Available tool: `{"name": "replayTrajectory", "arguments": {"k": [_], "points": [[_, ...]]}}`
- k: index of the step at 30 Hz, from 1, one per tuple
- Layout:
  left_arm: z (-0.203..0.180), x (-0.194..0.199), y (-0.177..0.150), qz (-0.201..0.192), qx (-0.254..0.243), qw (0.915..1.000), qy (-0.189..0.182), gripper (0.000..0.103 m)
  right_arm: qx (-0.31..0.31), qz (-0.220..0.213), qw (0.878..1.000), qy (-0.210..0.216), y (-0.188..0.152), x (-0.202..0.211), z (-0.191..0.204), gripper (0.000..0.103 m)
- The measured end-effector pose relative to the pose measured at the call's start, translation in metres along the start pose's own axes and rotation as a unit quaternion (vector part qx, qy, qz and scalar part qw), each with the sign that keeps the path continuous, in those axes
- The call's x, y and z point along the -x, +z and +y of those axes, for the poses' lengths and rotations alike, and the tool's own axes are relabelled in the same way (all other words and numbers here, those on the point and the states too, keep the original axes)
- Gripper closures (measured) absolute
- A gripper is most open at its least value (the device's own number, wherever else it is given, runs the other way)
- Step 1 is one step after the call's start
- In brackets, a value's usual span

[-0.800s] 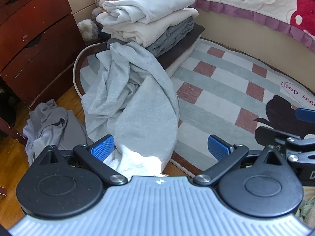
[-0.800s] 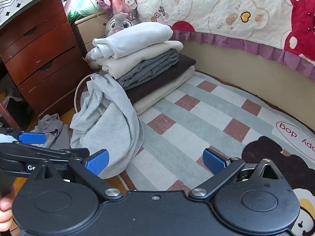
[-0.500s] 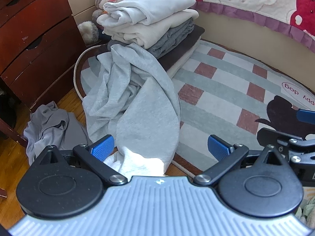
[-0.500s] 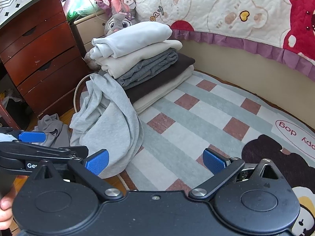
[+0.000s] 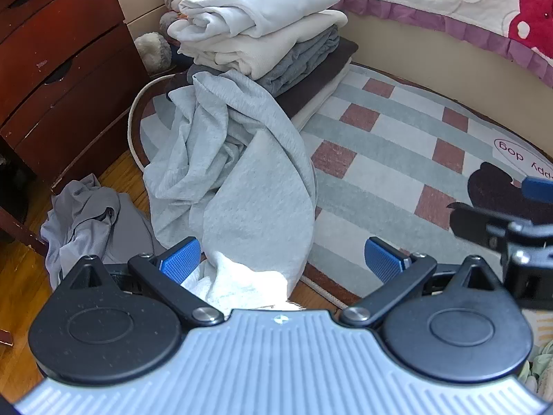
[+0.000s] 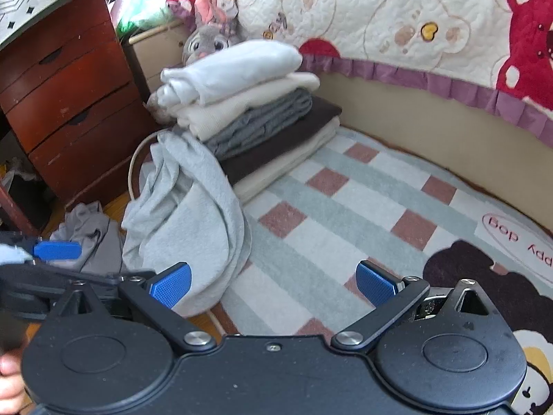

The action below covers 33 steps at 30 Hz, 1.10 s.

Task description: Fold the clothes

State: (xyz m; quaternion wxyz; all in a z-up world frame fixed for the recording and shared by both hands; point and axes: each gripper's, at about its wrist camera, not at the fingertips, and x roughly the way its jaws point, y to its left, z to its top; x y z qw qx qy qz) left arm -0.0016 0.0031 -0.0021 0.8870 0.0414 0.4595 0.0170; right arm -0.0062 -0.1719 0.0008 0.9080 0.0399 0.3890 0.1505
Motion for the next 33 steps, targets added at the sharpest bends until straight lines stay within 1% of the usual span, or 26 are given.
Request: {"name": "replayTrajectory", "arguments": {"k": [3, 6, 12, 21, 25, 31, 33], "points": [[0.000, 0.002, 0.002, -0.002, -0.007, 1.0000, 0.002, 0.000, -0.011, -0.008, 1.000, 0.008, 0.001, 0.001, -0.001, 0.000], [0.000, 0.004, 0.004, -0.005, -0.011, 0.9999, 0.005, 0.000, -0.019, -0.007, 1.000, 0.007, -0.003, 0.001, -0.003, 0.000], [-0.001, 0.003, 0.003, -0.002, -0.009, 1.0000, 0.001, 0.000, -0.022, -0.001, 1.000, -0.001, -0.006, 0.001, -0.004, 0.000], [-0.001, 0.009, -0.002, -0.007, -0.005, 1.0000, -0.001, 0.000, -0.024, -0.001, 1.000, 0.000, -0.010, 0.007, -0.005, 0.000], [-0.003, 0.009, -0.002, -0.003, -0.012, 0.9999, 0.004, 0.000, -0.026, -0.002, 1.000, 0.000, -0.010, 0.009, -0.005, 0.000], [0.001, 0.008, -0.002, -0.003, -0.005, 1.0000, -0.004, 0.000, -0.026, -0.002, 1.000, -0.002, -0.011, 0.009, -0.003, 0.000], [0.001, 0.006, -0.002, 0.000, -0.011, 0.9999, 0.000, 0.000, -0.027, 0.000, 1.000, -0.002, -0.011, 0.008, -0.003, 0.000]]}}
